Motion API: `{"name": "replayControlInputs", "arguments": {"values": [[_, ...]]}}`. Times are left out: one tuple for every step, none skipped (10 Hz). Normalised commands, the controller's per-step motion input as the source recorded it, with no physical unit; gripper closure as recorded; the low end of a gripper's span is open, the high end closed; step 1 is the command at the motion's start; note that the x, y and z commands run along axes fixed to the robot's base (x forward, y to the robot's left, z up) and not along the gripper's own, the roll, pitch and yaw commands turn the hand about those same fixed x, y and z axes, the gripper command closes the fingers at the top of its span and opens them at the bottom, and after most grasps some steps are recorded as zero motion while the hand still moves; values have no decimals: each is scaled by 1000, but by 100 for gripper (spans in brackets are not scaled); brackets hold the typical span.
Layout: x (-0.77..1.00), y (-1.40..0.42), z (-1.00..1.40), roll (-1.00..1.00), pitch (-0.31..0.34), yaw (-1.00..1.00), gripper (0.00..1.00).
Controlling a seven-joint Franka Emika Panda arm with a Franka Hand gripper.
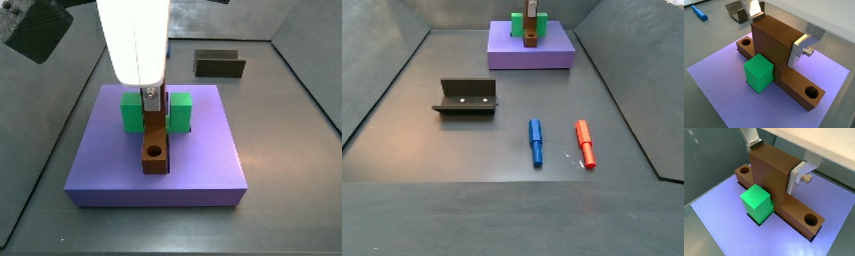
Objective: Pick up the brown object. Move up. Move to above the board. Insert the brown object.
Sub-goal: Insert the brown object.
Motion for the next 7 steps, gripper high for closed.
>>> {"name": "replayControlInputs", "arguments": {"values": [[49, 46, 0, 267, 4, 80, 100], [23, 37, 0, 303, 1, 97, 100], [51, 0, -17, 294, 0, 97, 100], [0, 0, -174, 159, 0, 23, 100], [0, -3, -314, 41, -43, 0, 100], [0, 0, -423, 0, -89, 0, 100], [0, 0, -517, -41, -120, 0, 100]]}}
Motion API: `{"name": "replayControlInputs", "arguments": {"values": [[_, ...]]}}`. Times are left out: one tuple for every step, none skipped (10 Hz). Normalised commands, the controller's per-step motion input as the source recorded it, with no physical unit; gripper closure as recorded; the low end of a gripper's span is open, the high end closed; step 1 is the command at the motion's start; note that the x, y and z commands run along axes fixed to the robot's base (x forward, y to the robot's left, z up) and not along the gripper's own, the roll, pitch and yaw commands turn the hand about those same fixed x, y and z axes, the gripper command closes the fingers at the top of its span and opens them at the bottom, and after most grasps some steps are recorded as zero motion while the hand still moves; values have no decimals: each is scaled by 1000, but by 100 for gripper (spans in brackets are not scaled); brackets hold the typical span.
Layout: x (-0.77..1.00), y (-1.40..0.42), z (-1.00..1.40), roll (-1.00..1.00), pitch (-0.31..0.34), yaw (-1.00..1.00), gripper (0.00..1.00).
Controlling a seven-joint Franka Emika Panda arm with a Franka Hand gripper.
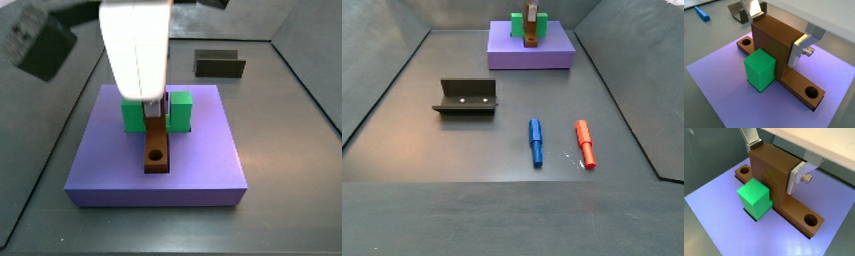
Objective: Pick up the brown object. Move up. Move to above the board. Insert the brown object.
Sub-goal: Insert the brown object.
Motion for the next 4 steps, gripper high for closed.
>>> {"name": "replayControlInputs", "arguments": {"values": [[0, 0, -609, -53, -149, 0, 100], [0, -20, -760, -17, -186, 0, 100], [0, -26, -600, 0, -154, 0, 100], [0, 0, 0, 0, 0, 0, 100]]}}
